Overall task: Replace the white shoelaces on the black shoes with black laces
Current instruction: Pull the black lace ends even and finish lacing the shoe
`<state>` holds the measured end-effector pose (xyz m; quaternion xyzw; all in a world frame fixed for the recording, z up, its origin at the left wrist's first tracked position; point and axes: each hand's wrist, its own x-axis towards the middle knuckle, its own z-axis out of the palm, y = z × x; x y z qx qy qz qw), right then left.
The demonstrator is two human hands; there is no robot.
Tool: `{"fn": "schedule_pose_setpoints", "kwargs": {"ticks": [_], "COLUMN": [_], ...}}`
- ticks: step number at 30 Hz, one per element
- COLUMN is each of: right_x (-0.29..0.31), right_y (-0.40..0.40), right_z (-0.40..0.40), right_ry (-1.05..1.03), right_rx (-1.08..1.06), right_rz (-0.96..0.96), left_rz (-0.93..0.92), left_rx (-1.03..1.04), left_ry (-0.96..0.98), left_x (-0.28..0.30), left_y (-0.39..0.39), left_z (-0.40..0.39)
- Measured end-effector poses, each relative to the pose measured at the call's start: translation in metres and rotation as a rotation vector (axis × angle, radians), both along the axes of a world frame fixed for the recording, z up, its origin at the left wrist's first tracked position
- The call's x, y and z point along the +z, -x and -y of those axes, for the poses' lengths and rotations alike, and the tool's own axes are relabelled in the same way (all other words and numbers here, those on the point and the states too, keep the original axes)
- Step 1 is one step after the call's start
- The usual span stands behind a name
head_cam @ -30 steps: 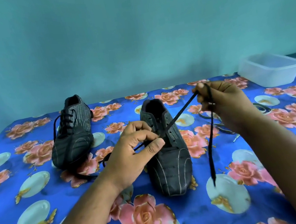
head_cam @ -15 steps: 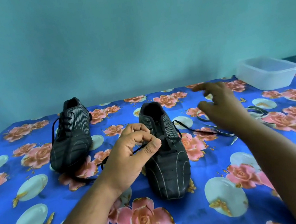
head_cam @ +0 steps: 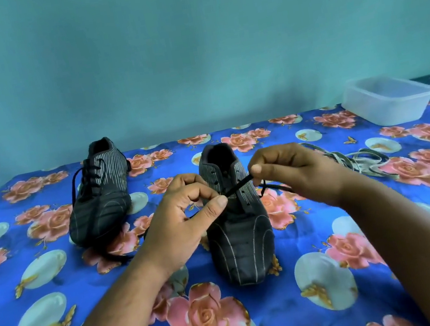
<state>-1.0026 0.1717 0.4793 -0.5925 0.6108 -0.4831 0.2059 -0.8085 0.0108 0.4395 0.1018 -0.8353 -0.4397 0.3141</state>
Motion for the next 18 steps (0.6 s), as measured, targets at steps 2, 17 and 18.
{"fn": "schedule_pose_setpoints", "kwargs": {"ticks": [2,17,18], "right_x": [0.000,-0.004,-0.003], "right_y": [0.012,-0.034,-0.035], "right_z": [-0.003,0.010,0.010], "right_ry": [0.066,0.140,0.131], "right_rx": [-0.088,0.014,0.023], "right_rz": [0.069,-0.134,-0.131], "left_rz": [0.002,-0.041,-0.041], "left_rx": [0.034,-0.071,-0.055], "left_ry": [-0.005,0.073,0.084], "left_x": [-0.002,0.008,0.007], "left_y": [0.001,-0.002,0.000], "left_z": [0.003,-0.016,-0.015]}}
